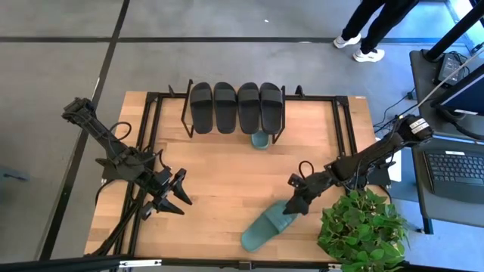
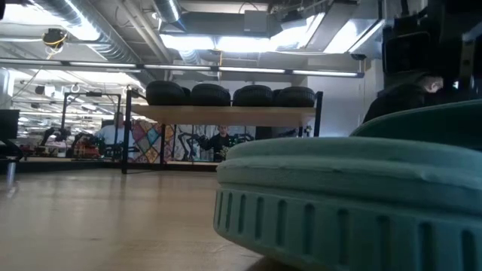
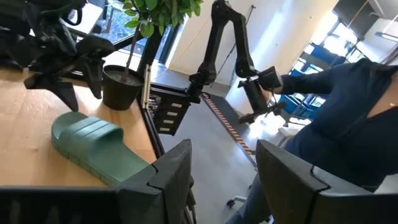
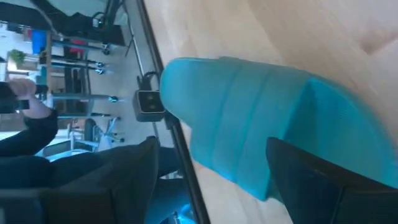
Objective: Pick and place slides into the shelf
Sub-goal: Put the green slide under the shelf
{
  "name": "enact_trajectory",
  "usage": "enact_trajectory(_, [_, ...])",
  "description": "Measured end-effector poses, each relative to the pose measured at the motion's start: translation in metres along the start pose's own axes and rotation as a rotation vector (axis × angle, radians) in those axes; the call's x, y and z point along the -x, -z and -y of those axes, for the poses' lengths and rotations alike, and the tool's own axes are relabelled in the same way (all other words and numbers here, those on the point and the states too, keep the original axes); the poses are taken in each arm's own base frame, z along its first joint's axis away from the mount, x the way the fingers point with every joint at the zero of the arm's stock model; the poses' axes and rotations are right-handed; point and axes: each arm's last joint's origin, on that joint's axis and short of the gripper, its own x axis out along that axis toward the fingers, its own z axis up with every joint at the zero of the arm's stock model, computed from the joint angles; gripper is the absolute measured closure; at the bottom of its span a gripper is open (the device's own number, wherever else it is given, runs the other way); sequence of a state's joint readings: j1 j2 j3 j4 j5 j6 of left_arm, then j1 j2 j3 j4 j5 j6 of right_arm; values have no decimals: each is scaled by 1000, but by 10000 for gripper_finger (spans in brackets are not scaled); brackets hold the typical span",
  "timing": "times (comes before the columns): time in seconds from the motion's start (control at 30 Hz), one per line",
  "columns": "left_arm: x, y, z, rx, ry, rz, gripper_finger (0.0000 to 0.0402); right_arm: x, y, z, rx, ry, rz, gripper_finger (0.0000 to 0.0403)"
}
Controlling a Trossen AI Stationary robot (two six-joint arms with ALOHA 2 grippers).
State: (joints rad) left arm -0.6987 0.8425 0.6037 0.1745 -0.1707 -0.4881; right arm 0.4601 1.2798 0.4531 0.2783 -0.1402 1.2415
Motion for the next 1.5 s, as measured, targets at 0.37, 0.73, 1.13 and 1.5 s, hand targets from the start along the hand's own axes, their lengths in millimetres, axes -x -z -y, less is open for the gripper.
enact_trajectory(0.37, [0, 0, 0, -1, -6, 2, 230, -8, 9, 11, -3, 71, -6, 109])
enact_trajectory(0.73, [0, 0, 0, -1, -7, 2, 230, -21, 10, 16, -1, 58, -7, 109])
enact_trajectory(1.13, [0, 0, 0, -2, -8, 1, 230, -35, 11, 16, -17, -16, 1, 109])
enact_trajectory(1.5, [0, 0, 0, -2, -9, 0, 230, -38, 12, 19, -14, 0, 3, 109])
